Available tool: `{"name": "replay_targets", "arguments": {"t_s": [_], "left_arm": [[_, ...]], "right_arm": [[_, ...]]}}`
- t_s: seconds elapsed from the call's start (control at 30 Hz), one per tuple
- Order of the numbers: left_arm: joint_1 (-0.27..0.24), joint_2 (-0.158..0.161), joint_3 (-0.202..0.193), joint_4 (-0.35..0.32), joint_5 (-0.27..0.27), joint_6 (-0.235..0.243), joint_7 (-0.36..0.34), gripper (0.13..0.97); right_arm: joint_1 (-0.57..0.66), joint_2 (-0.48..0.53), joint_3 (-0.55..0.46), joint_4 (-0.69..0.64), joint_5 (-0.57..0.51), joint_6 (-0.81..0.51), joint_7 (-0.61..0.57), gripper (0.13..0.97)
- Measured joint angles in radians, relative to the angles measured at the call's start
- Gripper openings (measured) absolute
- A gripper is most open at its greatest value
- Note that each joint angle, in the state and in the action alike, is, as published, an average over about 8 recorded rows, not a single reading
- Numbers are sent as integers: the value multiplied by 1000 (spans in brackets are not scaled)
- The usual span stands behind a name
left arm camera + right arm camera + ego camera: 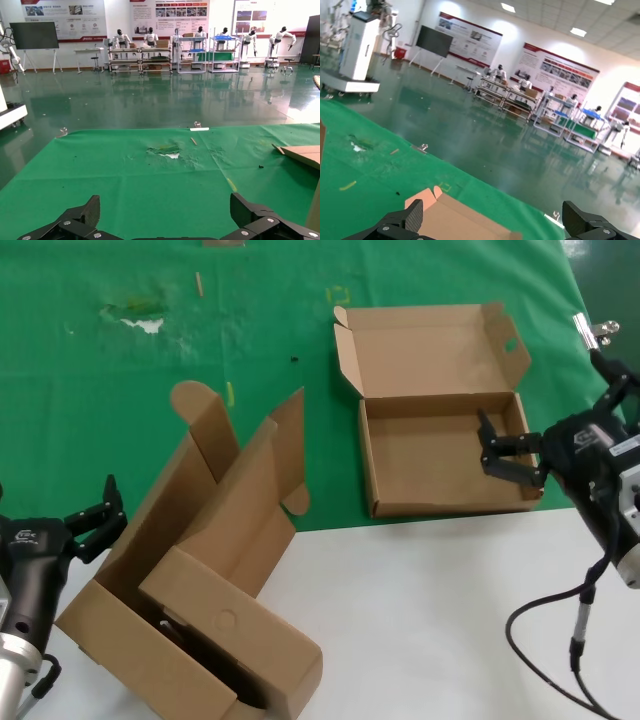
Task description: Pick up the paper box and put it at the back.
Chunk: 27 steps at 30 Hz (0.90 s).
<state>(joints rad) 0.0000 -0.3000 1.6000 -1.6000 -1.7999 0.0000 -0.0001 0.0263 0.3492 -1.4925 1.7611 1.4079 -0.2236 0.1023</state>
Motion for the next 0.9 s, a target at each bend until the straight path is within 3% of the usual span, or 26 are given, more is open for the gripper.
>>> {"name": "replay_targets", "arguments": {"t_s": [0.17, 0.9], "left_arm": [[0, 0, 0, 0, 0, 0, 0, 924], [0, 0, 0, 0, 0, 0, 0, 966]], "right_arm": [[-5, -9, -20, -30, 72, 41, -19, 966], [-24, -44, -96, -144, 350, 200, -91, 966]]}}
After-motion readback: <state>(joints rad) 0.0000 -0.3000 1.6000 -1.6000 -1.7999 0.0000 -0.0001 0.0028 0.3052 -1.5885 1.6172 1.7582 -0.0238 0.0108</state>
